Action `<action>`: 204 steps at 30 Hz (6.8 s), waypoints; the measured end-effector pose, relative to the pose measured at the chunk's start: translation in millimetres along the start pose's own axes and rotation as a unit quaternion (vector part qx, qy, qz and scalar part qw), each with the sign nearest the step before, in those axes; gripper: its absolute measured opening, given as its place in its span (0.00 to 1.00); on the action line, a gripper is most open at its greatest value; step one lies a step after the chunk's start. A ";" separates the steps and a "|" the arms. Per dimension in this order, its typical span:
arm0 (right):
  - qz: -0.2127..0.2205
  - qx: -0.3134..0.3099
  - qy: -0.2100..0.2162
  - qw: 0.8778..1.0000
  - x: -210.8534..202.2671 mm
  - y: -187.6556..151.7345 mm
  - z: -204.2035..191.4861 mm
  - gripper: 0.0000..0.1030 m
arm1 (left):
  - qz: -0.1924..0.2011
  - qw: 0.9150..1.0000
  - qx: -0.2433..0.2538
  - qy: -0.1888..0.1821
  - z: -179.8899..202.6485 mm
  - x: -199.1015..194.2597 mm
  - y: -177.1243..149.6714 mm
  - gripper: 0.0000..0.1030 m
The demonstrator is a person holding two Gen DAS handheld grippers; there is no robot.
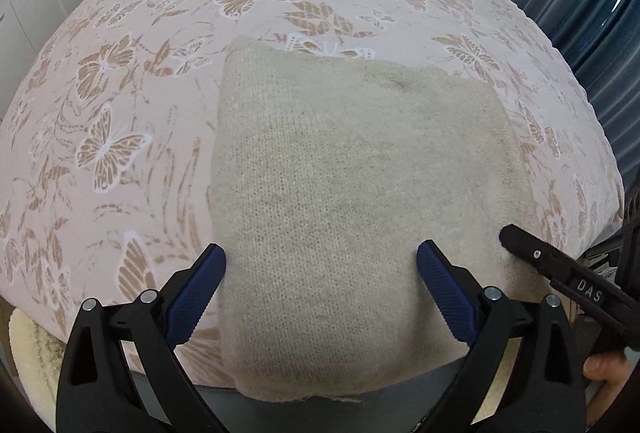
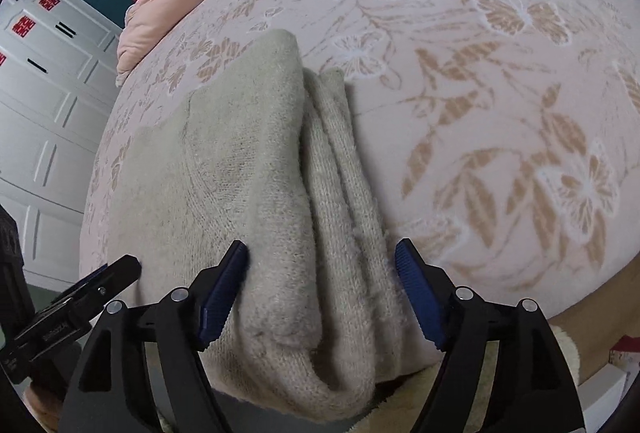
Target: Fold small clothes
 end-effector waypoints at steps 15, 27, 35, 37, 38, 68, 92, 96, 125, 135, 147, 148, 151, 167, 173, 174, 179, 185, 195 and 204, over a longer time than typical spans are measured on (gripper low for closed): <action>-0.004 0.019 0.052 0.998 37.4 15.2 -9.1 0.95 | -0.084 0.981 -0.108 -0.138 -36.0 61.2 14.3 0.96; 0.028 -0.017 0.056 0.998 -5.9 30.5 -43.8 0.36 | -0.056 0.995 -0.014 -0.084 -0.3 7.1 17.2 0.55; 0.095 -0.005 0.059 0.994 -88.4 7.4 -55.5 0.36 | -0.026 0.993 0.034 -0.113 22.4 -64.6 11.5 0.54; 0.116 -0.006 0.058 0.992 -111.4 6.1 -59.4 0.36 | -0.013 0.991 0.045 -0.126 28.7 -83.7 9.1 0.54; 0.127 -0.010 0.056 0.990 -122.5 6.1 -61.8 0.36 | -0.006 0.990 0.051 -0.132 32.5 -93.7 7.8 0.54; 0.504 -0.251 0.137 0.815 -422.9 93.2 -310.1 0.37 | 0.434 0.833 0.121 -0.321 -24.6 -490.3 82.0 0.56; 0.086 -0.044 0.040 0.995 9.7 31.9 -168.3 0.69 | 0.095 0.970 -0.175 -0.140 -258.6 -89.2 58.0 0.68; 0.069 -0.051 0.059 0.995 38.2 61.0 -179.4 0.80 | 0.090 0.965 -0.187 -0.161 -248.6 -81.7 73.2 0.86; 0.101 -0.123 0.037 0.987 32.8 101.2 -204.4 0.17 | 0.103 0.985 -0.123 -0.056 -220.1 -48.0 99.6 0.36; -0.004 -0.173 0.002 0.985 81.4 59.8 -216.9 0.00 | 0.027 0.994 -0.104 -0.022 -193.2 0.5 59.1 0.41; 0.025 -0.201 -0.019 0.979 52.8 55.2 -240.6 0.03 | 0.046 0.995 -0.090 0.008 -187.2 -30.4 53.1 0.43; 0.029 -0.213 -0.018 0.976 50.9 60.6 -247.9 0.03 | 0.055 0.994 -0.094 -0.004 -185.1 -37.9 54.9 0.44; 0.041 -0.220 -0.027 0.974 52.9 80.3 -256.3 0.03 | 0.083 0.991 -0.100 -0.018 -177.3 -54.1 71.4 0.50; 0.015 -0.171 -0.064 0.983 70.9 99.8 -222.6 0.09 | 0.059 0.994 -0.078 0.057 -187.2 -6.2 95.8 0.66; 0.032 -0.138 -0.052 0.989 25.4 40.8 -213.9 0.16 | 0.069 0.993 -0.082 0.040 -180.2 -37.3 68.6 0.82; 0.032 -0.133 -0.055 0.989 20.9 30.7 -210.9 0.21 | 0.072 0.993 -0.081 0.039 -178.3 -41.2 62.5 0.86; 0.049 -0.129 -0.089 0.986 -2.6 -13.4 -204.9 0.45 | 0.086 0.994 -0.056 0.036 -162.1 -56.8 29.8 0.89; 0.080 -0.134 -0.122 0.980 -20.6 -40.5 -208.1 0.65 | 0.101 0.993 -0.052 0.030 -150.7 -69.7 2.0 0.91; 0.088 -0.159 -0.131 0.975 -28.2 -57.7 -226.0 0.67 | 0.139 0.988 -0.025 0.067 -143.3 -81.4 -26.1 0.92; 0.088 -0.158 -0.141 0.973 -30.6 -64.5 -228.7 0.67 | 0.154 0.984 -0.024 0.081 -144.5 -87.0 -33.4 0.91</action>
Point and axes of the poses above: each gripper's, at about its wrist camera, not at the fingertips, and x roughly the way its jaws point, z to its right, y to its top, the point moved 4 cm from there along x, roughly the way its jaws point, and after that the axes turned 15 degrees about -x, right-handed, at the moved point
